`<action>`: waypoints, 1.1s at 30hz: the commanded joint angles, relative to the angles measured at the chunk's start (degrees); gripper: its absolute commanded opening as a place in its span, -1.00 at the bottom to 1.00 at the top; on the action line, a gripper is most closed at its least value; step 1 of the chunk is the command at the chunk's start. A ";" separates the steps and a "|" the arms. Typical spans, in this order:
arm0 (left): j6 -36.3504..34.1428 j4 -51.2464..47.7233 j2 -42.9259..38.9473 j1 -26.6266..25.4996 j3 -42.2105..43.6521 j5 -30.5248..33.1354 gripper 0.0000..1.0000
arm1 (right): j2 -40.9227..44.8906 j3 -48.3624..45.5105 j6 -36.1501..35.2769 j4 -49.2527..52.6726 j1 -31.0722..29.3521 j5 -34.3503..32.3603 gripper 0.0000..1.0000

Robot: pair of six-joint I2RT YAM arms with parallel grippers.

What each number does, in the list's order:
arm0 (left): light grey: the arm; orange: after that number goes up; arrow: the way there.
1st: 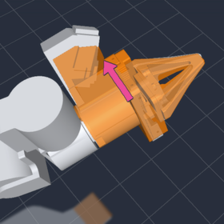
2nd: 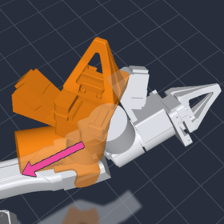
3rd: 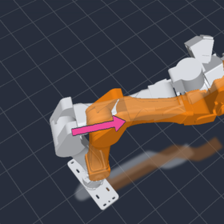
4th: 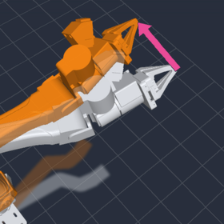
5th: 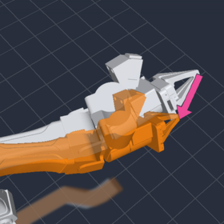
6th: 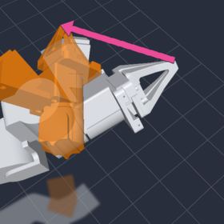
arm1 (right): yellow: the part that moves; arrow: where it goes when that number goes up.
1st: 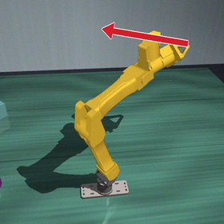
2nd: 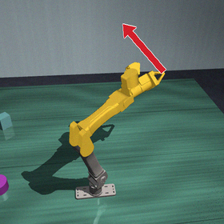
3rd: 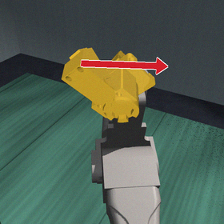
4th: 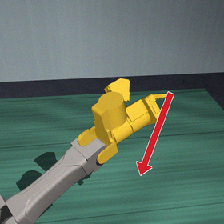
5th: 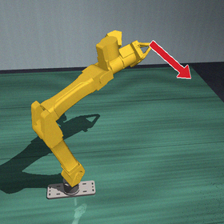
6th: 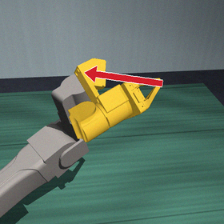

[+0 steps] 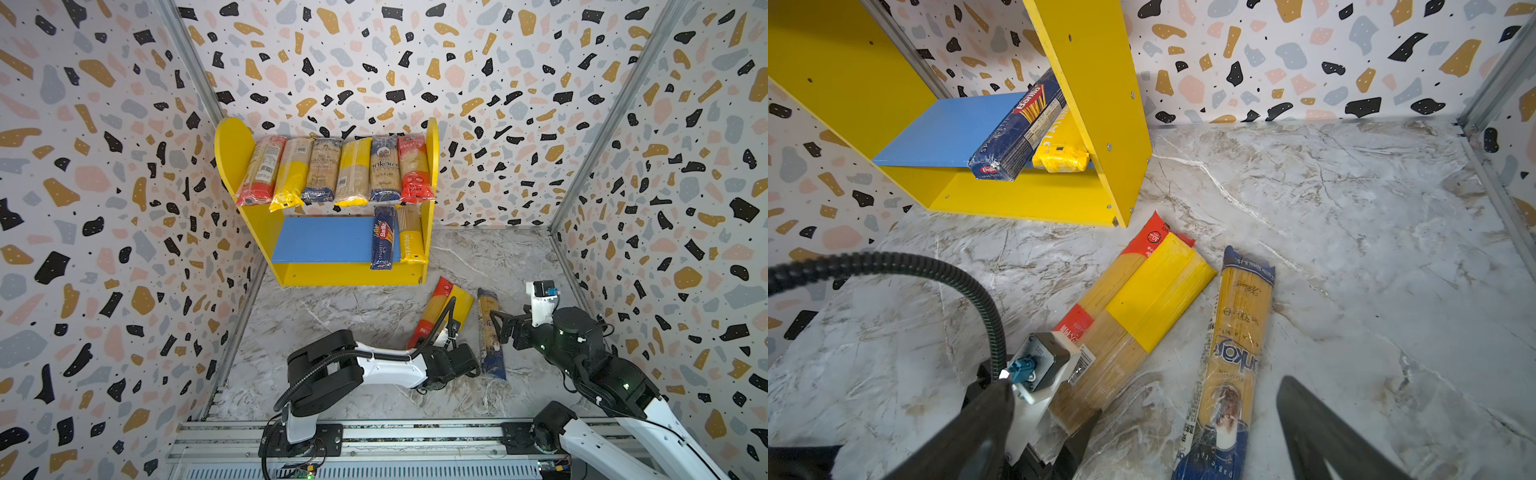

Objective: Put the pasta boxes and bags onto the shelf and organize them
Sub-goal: 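Close the left gripper on the end of the yellow-banded spaghetti bag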

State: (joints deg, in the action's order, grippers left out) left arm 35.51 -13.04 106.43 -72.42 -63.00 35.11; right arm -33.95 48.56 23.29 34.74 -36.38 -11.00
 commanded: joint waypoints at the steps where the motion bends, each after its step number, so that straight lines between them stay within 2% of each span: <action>1: -4.70 1.84 -0.95 0.50 -1.20 0.92 0.83 | -0.31 0.22 -0.01 -0.97 0.15 0.07 0.98; 10: -7.10 2.93 2.76 2.07 -5.95 -3.68 0.86 | -2.12 0.48 -0.06 -1.64 0.17 -0.07 0.98; 17: -5.56 2.78 7.38 2.53 -9.06 -5.98 0.88 | -3.31 0.48 -0.30 -2.52 0.11 -0.03 0.98; 33: -0.91 7.01 10.96 4.31 -3.72 -12.35 0.83 | -4.59 1.34 -1.03 -2.74 0.21 -0.07 0.98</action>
State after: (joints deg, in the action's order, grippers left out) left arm 32.27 -5.41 114.56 -68.79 -69.04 27.38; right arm -38.17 48.58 22.85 32.91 -36.38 -10.96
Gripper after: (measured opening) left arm 0.917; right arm 0.989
